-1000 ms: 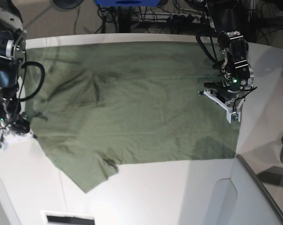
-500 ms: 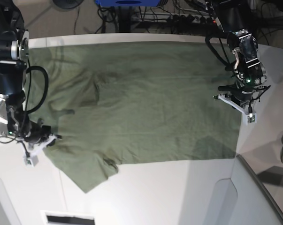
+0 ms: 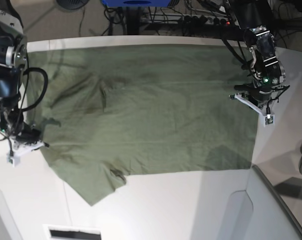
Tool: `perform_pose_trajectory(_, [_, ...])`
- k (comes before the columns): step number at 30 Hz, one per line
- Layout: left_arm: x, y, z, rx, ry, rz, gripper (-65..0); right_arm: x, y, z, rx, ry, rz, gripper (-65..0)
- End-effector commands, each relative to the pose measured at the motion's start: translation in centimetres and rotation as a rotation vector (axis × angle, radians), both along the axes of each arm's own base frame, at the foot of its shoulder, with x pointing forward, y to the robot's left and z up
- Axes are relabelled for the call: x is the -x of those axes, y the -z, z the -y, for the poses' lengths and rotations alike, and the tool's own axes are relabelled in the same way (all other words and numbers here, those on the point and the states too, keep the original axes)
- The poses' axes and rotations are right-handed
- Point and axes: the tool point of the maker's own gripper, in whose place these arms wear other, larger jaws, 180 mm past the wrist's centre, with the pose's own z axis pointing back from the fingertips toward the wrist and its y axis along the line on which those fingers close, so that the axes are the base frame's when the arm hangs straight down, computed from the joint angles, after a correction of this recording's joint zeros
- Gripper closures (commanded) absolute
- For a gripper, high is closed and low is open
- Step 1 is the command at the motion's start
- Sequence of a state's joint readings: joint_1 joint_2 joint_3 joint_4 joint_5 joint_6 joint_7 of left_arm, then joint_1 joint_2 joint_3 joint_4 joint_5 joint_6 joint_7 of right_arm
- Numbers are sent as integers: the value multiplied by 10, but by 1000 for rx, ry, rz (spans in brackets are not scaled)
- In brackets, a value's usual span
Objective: Layout the t-shirt on the table in an organized manner, then fold the t-shirt properly
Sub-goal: 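Grasp the shirt's side edges with both grippers, then drag the held edges toward the robot with both grippers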
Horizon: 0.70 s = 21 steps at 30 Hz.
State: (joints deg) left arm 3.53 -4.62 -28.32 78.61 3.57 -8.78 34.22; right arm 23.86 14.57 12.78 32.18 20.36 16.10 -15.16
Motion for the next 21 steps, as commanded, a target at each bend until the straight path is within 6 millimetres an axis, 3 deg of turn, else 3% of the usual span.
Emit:
perform_pose_trajectory(1, [-11,-14,-6,-24,-2,46,0,-18,-24,12,27,10,94,0])
perform_pose_trajectory(4, [-9,-14,-7,-25,-2,45,0,-10,-36,12,70,-18,144,0])
perform_pose_trajectory(6, [-4,-13,-7,-29,-2,38,0,2,-40,0,83,-66,130,0])
perform_pose_trajectory(11, [7,-25,-6,-49,12,64,0,38,-30,-25,68,-155,-33,0])
perform_pose_trajectory(15, [22,-33,0,11,6,88,0,66,-18,-8,24,-18,-100,0])
perform_pose_trajectory(21, [48,-31,11,45,17,55,0,88,-14,-1,50,-4,-117,0])
